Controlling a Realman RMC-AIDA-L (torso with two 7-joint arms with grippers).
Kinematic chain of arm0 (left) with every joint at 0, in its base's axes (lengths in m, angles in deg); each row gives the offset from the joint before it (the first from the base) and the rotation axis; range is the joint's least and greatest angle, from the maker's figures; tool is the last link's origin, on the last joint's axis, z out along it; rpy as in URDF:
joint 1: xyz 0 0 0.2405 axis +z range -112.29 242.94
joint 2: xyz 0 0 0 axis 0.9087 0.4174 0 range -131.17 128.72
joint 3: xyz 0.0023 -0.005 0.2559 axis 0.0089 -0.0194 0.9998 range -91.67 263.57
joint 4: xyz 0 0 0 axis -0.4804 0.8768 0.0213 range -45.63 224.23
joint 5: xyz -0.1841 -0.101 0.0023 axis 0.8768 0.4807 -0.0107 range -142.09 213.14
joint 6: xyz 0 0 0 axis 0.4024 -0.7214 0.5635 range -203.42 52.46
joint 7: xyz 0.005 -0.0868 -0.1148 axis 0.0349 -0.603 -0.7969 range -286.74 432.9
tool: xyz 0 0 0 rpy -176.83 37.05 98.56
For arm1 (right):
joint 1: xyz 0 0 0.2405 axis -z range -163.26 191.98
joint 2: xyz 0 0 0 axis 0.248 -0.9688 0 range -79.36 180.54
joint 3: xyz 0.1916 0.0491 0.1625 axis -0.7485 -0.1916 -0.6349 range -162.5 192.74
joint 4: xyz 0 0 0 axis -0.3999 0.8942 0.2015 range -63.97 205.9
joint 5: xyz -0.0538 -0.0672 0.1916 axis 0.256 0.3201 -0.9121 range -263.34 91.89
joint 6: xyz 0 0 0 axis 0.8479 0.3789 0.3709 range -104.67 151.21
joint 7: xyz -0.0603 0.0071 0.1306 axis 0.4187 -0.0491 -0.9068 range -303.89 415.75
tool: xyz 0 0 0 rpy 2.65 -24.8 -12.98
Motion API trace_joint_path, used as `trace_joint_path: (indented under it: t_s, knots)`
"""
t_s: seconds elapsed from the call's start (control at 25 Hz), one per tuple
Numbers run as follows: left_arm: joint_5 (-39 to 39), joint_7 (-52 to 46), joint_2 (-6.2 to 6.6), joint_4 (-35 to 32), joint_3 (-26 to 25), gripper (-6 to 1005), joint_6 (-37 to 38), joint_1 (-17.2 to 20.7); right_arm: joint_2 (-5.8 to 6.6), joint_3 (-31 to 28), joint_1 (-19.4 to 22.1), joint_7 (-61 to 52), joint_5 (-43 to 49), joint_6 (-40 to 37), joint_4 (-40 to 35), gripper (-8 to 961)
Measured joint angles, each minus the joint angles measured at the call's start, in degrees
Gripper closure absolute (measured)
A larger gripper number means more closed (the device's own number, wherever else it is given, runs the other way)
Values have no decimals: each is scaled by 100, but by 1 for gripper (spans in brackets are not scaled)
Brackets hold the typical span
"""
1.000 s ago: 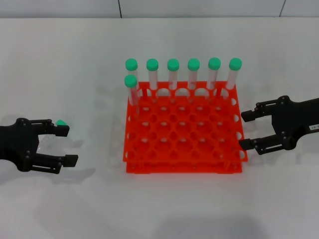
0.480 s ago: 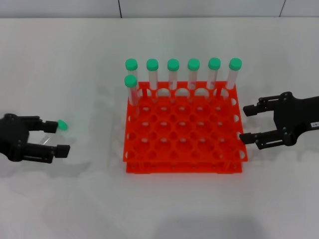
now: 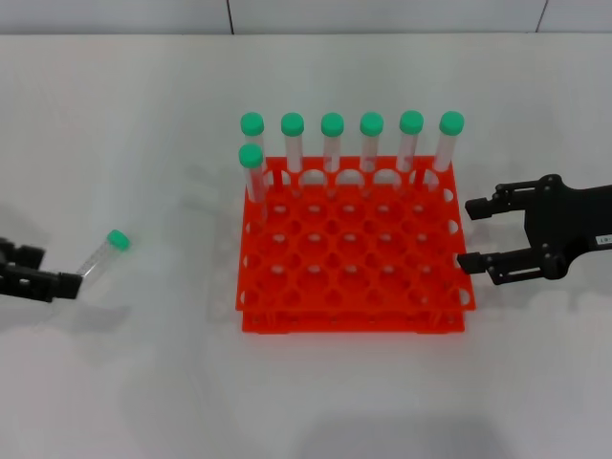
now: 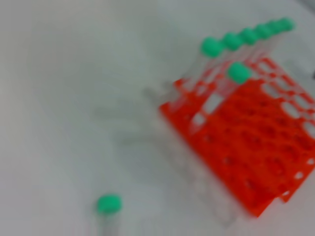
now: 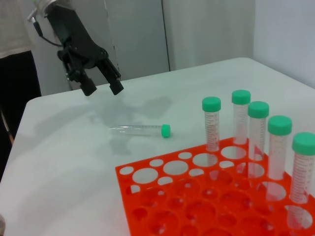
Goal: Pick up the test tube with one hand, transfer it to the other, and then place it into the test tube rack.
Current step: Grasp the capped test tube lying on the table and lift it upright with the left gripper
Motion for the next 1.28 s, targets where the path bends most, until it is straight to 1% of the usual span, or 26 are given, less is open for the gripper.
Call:
trace_joint_path:
  t_s: [0.12,0.24,0.36,0.48,0.68,0.84,1.04,1.28]
  knots:
    - [-453,-349,33,-134,60,135,19,-128,-9,0,-3,1,5,-4,-1,229]
    - [-977,-550,40,-226,201,137,-32,-263,-23,2,-16,3,12,-7,-1,229]
    - [-1420,-614,8,-226,274,138,-187,-416,-37,11,-32,3,12,10,1,229]
    - [-1738,-627,-18,-57,346,140,-416,-523,-41,22,-41,3,12,30,19,229]
    - [-1925,-655,-25,352,613,142,-833,-586,-51,9,-44,3,12,58,35,228]
    - [-2177,-661,-68,692,642,145,-984,-689,-63,7,-49,3,12,109,15,228]
    - [-2311,-670,-147,747,709,147,-1049,-708,-93,20,-100,5,11,182,7,231]
    - [-2392,-694,-162,925,735,150,-1203,-772,-117,47,-108,12,11,255,5,233]
